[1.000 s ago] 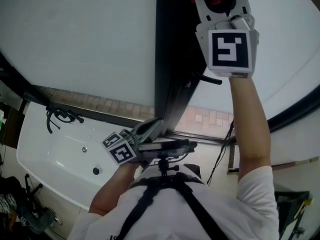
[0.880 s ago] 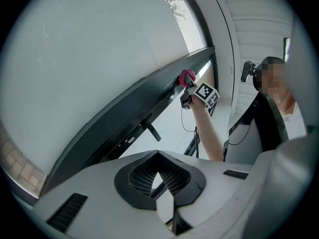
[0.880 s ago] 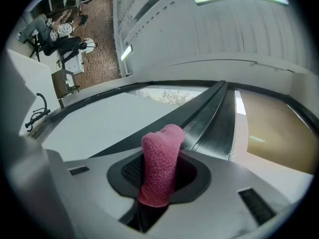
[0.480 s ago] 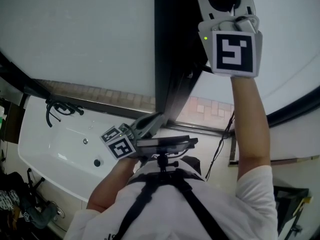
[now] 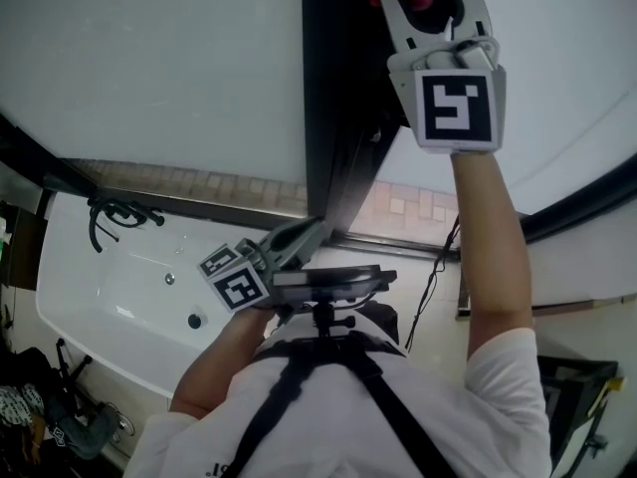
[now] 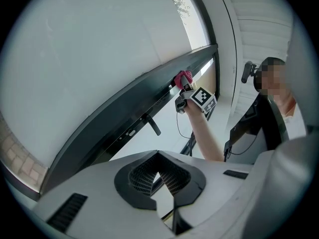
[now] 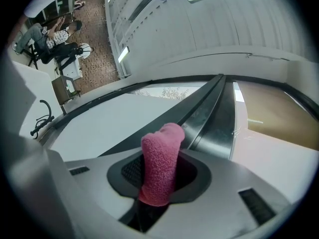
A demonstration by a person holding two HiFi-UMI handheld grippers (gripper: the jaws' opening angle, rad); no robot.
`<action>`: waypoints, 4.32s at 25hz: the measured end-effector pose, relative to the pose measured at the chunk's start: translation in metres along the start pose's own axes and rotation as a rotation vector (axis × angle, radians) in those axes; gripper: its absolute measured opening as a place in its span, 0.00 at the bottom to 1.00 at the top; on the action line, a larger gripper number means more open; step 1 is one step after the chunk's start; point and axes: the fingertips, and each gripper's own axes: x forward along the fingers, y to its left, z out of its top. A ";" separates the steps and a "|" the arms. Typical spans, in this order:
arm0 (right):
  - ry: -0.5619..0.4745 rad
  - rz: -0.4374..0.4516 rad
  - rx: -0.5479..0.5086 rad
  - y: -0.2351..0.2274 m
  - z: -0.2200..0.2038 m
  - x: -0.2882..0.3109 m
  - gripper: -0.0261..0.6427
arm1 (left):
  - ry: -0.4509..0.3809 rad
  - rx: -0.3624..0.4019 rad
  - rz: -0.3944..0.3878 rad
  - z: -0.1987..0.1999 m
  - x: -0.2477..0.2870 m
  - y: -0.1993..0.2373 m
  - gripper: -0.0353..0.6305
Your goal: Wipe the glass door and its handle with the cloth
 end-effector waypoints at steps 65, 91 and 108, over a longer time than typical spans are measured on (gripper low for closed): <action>0.212 0.217 -0.010 0.146 -0.122 -0.072 0.19 | 0.037 -0.019 -0.005 -0.004 0.001 -0.002 0.04; 0.366 0.254 -0.086 0.209 -0.166 -0.102 0.19 | 0.041 -0.036 -0.006 -0.006 0.001 0.002 0.04; 0.525 0.421 -0.065 0.260 -0.213 -0.136 0.19 | 0.047 -0.107 0.001 -0.016 -0.008 0.010 0.04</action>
